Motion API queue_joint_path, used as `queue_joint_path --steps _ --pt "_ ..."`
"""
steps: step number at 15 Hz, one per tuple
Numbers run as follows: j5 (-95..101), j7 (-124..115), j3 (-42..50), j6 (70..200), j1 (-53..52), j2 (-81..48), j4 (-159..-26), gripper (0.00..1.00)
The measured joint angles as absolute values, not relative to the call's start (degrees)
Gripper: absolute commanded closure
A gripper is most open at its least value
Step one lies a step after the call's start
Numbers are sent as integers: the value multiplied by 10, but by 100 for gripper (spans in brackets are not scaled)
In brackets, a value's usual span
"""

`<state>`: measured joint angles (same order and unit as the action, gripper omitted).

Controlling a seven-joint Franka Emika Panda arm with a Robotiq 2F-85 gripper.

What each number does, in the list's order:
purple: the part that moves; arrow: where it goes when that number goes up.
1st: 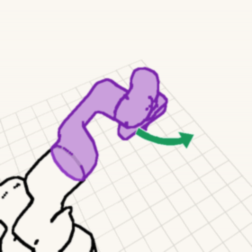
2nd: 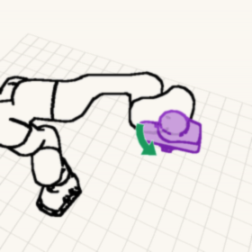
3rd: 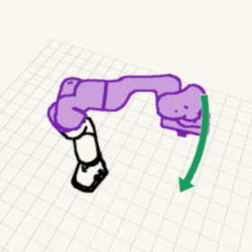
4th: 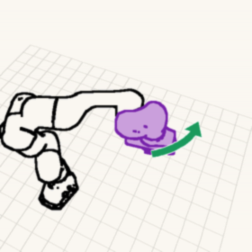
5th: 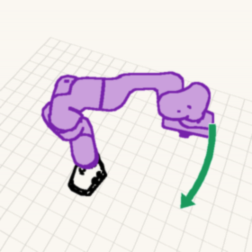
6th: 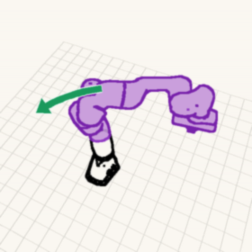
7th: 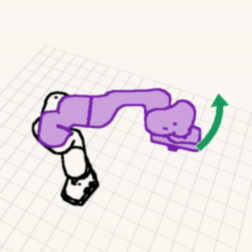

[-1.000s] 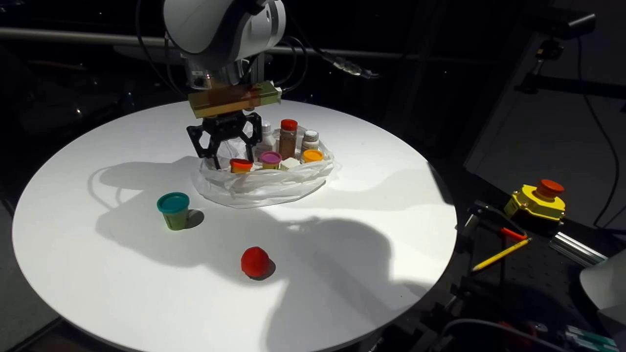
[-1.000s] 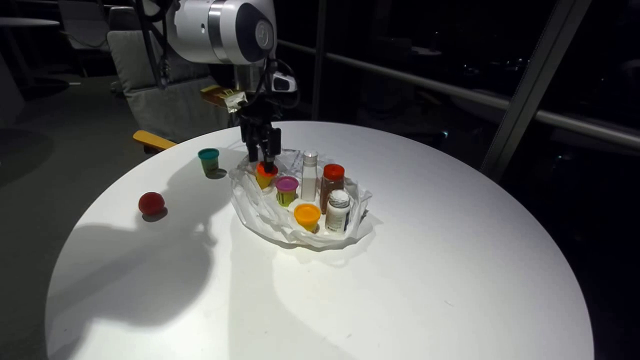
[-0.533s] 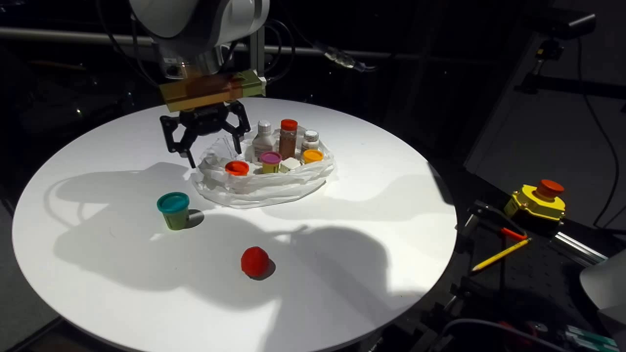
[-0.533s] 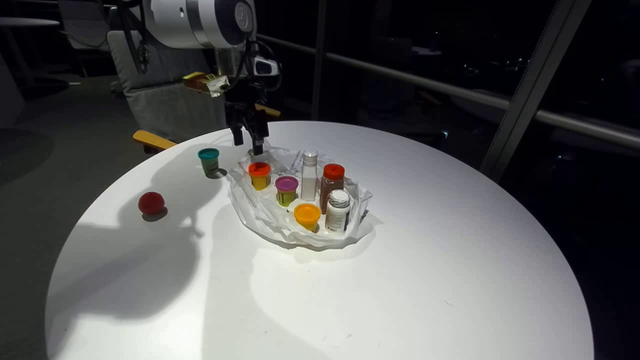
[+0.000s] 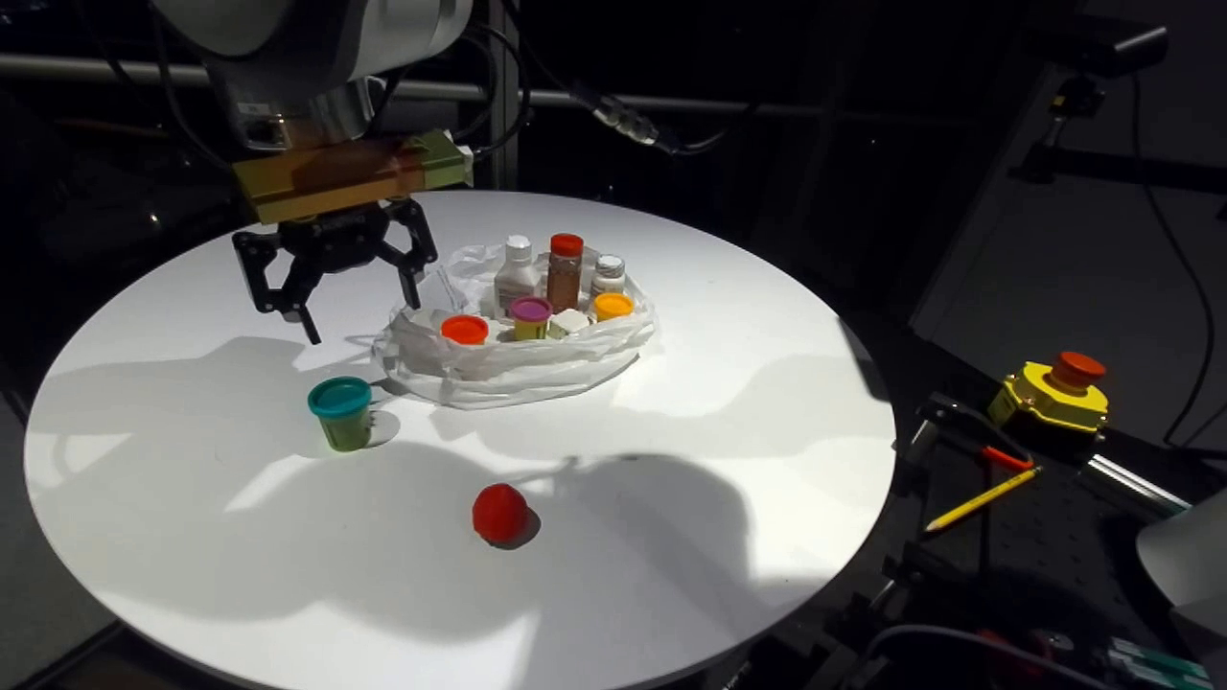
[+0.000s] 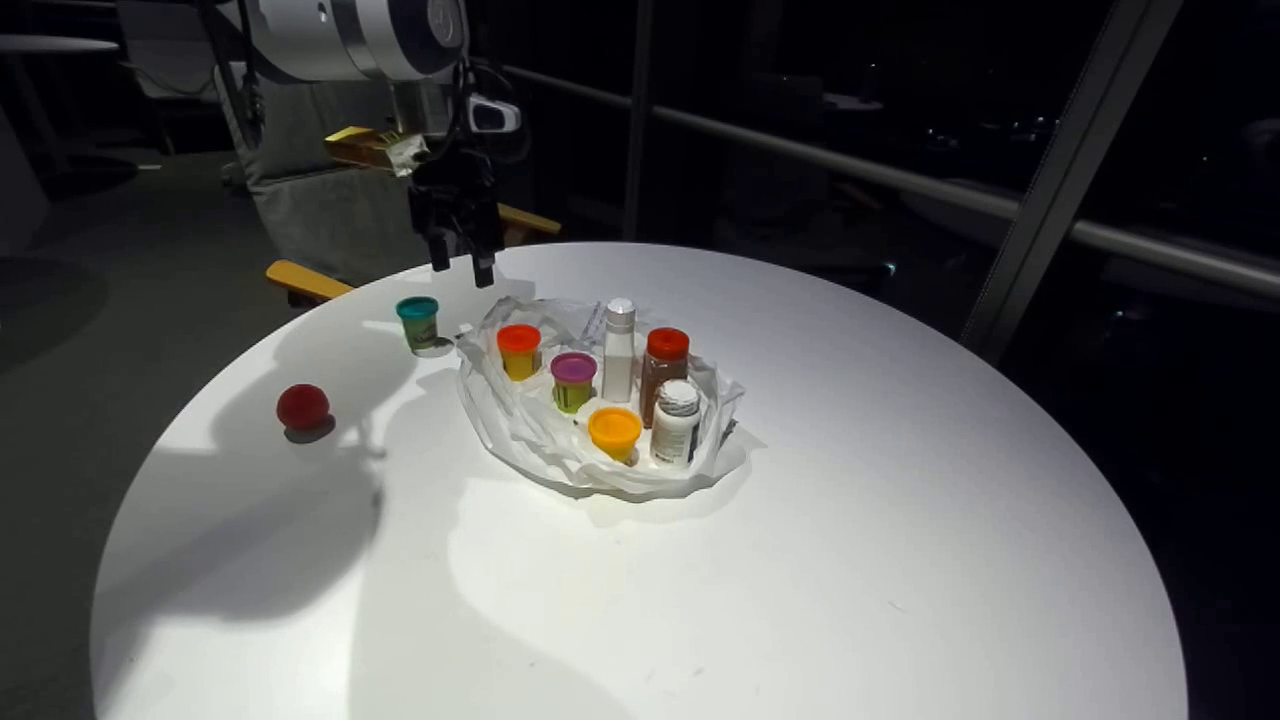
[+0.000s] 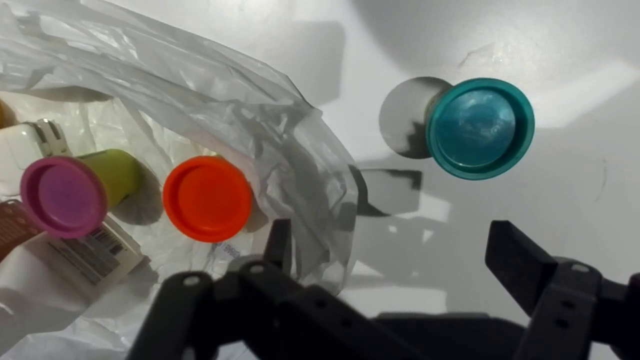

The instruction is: Pick up the objects on the table and put them on the plastic

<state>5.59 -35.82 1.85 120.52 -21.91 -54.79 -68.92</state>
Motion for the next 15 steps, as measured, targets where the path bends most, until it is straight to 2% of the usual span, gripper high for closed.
queue_joint_path --steps 14,15 --pt "25 -250 -29 1174 -208 -636 -604 0" --pt "25 -247 -30 1168 -208 -639 -602 16"
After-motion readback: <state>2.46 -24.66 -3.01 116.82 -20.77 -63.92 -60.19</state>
